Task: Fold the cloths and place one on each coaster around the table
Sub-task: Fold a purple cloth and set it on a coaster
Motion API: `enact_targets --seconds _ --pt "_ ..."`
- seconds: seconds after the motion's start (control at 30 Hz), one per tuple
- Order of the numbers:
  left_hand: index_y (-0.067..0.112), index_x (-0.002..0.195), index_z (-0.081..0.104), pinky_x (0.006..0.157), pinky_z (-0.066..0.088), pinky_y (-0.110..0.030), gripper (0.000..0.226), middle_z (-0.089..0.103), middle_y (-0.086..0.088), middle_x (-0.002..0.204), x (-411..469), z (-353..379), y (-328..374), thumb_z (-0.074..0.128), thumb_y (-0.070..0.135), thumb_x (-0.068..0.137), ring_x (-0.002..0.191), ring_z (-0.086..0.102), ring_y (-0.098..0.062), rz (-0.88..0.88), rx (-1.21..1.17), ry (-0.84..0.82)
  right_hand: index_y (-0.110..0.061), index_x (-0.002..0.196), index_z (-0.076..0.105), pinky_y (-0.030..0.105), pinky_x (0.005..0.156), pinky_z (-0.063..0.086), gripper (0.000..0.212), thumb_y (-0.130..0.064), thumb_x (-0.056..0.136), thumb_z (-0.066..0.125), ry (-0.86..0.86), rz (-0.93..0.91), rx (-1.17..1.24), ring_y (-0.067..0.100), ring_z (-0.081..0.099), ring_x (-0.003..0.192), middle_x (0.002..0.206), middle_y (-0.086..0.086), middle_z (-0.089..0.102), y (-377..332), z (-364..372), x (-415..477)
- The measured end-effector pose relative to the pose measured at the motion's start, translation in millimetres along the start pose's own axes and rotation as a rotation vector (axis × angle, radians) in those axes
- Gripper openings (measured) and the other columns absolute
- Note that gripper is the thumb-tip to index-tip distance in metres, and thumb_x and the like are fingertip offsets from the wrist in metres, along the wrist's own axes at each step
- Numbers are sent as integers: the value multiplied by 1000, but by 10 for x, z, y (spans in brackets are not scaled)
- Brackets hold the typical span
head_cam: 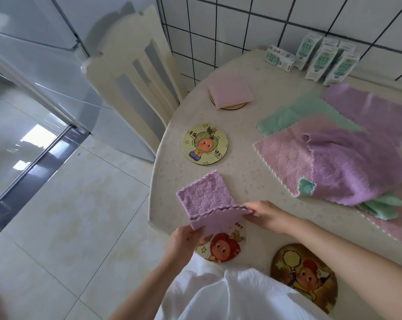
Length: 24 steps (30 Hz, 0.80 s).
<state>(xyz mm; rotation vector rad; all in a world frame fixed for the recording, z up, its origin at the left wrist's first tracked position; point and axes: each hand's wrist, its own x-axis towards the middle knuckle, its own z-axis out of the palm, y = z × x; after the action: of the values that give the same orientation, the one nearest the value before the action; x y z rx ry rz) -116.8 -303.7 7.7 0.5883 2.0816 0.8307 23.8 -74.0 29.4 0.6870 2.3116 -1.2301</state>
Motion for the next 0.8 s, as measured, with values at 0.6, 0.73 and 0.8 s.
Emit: enact_targets --seconds 0.6,0.73,0.8 --pt "4 117 60 56 59 -33 31 72 -14 93 402 -243 279 54 26 95 72 73 -27 -510 -577 -77 -26 70 37 31 59 38 32 -35 99 30 124 294 -200 18 50 69 75 -4 50 -329 34 588" --pt "4 110 60 52 58 -32 29 71 -16 92 413 -250 289 53 28 96 71 72 -26 -531 -616 -75 -24 69 37 30 57 36 34 -36 100 28 156 326 -207 16 47 65 73 -3 49 -341 38 610" --pt "5 104 61 51 57 -32 29 71 -17 89 421 -255 287 52 32 96 69 72 -26 -532 -617 -66 -22 72 39 30 56 36 33 -37 100 28 178 333 -221 16 48 64 73 -2 51 -346 48 612"
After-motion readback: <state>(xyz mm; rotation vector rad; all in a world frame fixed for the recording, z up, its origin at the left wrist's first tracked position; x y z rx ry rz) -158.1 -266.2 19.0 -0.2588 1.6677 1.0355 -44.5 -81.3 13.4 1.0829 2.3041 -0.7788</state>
